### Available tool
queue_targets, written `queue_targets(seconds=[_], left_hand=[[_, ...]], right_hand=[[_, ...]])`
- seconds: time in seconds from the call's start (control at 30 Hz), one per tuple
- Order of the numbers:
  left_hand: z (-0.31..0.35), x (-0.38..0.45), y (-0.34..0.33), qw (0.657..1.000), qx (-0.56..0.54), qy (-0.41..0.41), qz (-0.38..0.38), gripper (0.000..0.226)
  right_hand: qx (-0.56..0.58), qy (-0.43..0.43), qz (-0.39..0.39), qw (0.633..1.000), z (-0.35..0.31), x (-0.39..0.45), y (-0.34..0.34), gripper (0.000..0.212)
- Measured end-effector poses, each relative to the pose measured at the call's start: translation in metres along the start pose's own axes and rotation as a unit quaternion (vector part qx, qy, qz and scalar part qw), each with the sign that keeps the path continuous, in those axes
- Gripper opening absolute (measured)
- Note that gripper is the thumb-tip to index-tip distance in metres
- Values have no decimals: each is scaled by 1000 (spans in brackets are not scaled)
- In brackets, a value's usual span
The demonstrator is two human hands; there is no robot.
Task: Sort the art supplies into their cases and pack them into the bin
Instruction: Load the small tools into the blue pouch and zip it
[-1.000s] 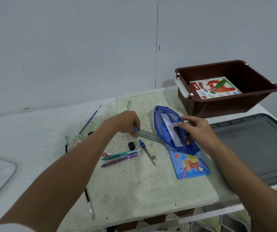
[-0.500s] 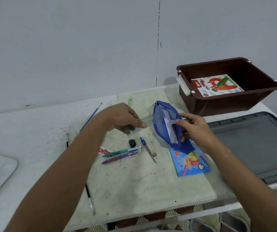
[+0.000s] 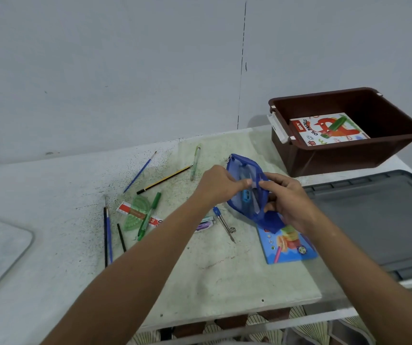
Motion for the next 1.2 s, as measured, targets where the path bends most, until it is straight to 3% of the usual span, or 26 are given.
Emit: queue_targets(seconds=[0.13,0.2,0.3,0.37,0.5,0.6,0.77,0.9,1.0,1.2], left_hand=[[-10,8,6,1000,4,4,19,18],[-18,10,7,998,-21,50,27,34],[-26,8,-3,988,-61,117,-75,28],[-21,5,-2,986,-100,90,-101,19],[-4,1,14,985,-160,12,-57,13],[-9,4,19,997,-72,11,-30,17],[-28,3,29,992,-98,26,-80,25],[-57,0,48,993,98,3,-67,15],[-83,-12,50,955,279,-12,-98,26],[-109,-22,40,937,334,-42,-89,48]], right_hand=[[13,-12,13,1000,2,1,8,24],[19,-15,17,1000,2,1,10,20],[24,-19,18,999,3,2,10,14],[14,-12,9,1000,1,3,9,17],[-110,47,-14,993,-11,3,8,28],[-242,112,2,964,-16,3,6,32],[-265,116,-5,957,-16,2,-2,43],[-279,128,-39,951,-19,8,-7,45],[-298,138,-58,943,-16,9,-13,43],[-335,143,-104,926,-9,8,-34,45]])
Point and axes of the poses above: each hand's wrist, its own x-axis towards the middle knuckle, its own y-axis out of the back of the hand, z = x × y, the point moved 6 cm from there along x, towards the middle knuckle, and after that the axes turned 13 degrees about y, right-handed, at the moved point
